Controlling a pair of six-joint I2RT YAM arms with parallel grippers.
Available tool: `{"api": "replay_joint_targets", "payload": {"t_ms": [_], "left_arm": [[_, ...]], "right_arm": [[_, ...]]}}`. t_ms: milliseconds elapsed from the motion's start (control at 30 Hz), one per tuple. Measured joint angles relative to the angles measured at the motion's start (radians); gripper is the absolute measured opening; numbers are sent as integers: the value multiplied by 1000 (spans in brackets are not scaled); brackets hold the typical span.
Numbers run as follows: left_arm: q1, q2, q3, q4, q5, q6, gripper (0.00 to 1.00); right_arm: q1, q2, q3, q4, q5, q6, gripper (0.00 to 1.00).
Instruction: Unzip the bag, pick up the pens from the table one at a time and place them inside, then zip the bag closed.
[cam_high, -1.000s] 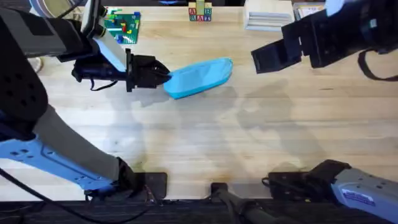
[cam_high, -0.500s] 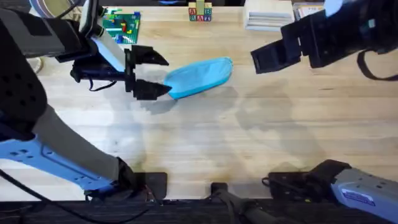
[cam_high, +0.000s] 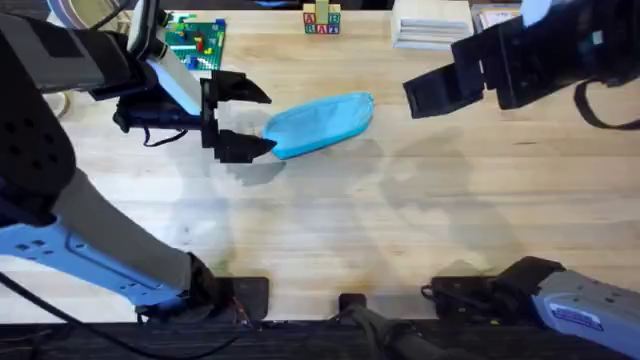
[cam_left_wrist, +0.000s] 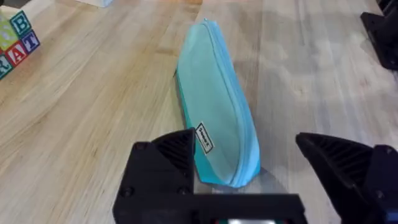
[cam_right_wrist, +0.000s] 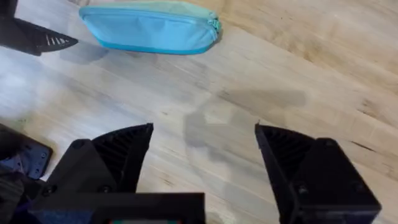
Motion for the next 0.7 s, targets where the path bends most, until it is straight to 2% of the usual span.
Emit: {"api": "replay_joint_targets", "payload": {"t_ms": [267, 400, 533, 700], "left_arm": [[0, 0, 0, -24, 0, 3, 997], [0, -14, 0, -91, -1, 51, 997], [0, -95, 0, -133, -8, 95, 996], [0, -202, 0, -194, -60, 118, 997]], "right_arm": [[0, 0, 0, 0, 0, 0, 997], [0, 0, 0, 0, 0, 0, 998], [0, 0, 0, 0, 0, 0, 998], [0, 0, 0, 0, 0, 0, 997]]}}
